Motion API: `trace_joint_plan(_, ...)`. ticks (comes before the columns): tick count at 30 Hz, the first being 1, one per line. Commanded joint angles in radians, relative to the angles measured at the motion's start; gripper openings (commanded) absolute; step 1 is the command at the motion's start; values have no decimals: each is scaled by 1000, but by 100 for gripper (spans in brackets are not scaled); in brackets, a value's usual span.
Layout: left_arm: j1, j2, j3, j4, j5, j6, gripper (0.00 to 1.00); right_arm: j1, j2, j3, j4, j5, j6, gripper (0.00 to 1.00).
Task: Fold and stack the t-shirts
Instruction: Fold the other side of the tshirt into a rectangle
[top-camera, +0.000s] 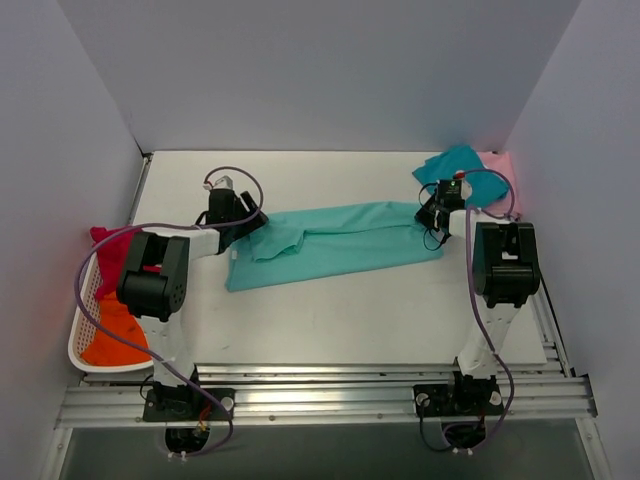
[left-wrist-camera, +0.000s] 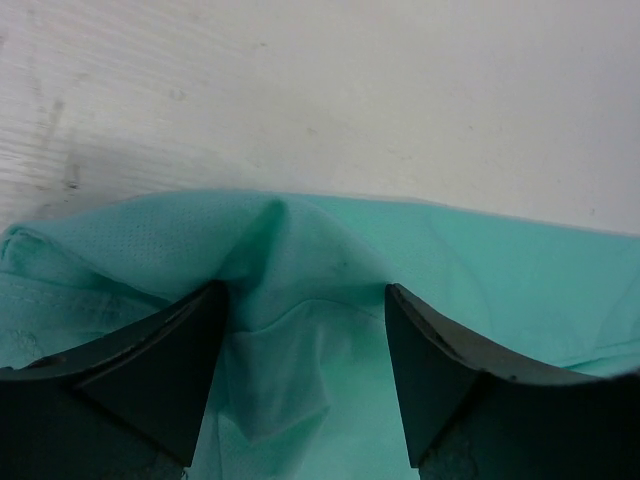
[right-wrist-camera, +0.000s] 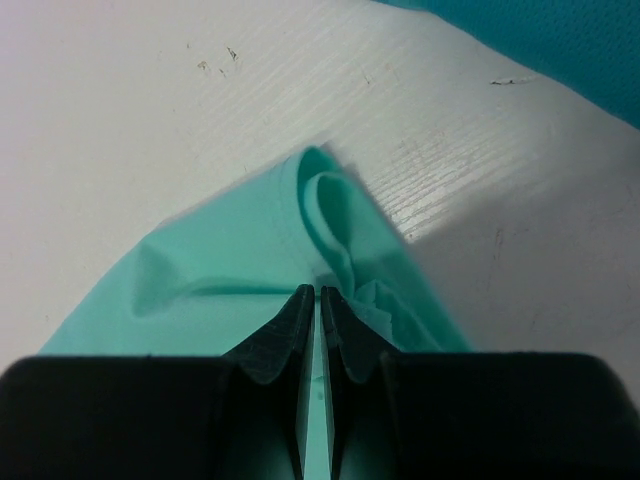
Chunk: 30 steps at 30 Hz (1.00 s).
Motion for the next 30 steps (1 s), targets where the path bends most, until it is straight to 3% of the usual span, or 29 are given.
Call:
trace_joint_plan(1,34,-17,-21,-98,-100,-38,75,6,3,35,-4,3,-7,5)
trace_joint_plan(10,54,-85,-31,-112,-111,-55,74,1,17,46,-12,6,-7,6)
trace_joint_plan(13,54,-171,-63,-107,-133,-57,72,4,13,61,-23,2,-4,6)
trace_joint_plan(18,72,-382,-197,71,-142,3,76,6,-52,77,-49,15,-5,6)
trace_joint_plan(21,91,-448,-205,49,-125,3,76,46,-85,90,-61,23,-5,0)
trace_joint_plan(25,89,-571,-281,59,-134,-37,75,90,-78,145,-87,29,-15,0)
trace_joint_plan(30,85,-787,-355,-79,-208,-107,74,142,-15,236,-120,26,-24,0)
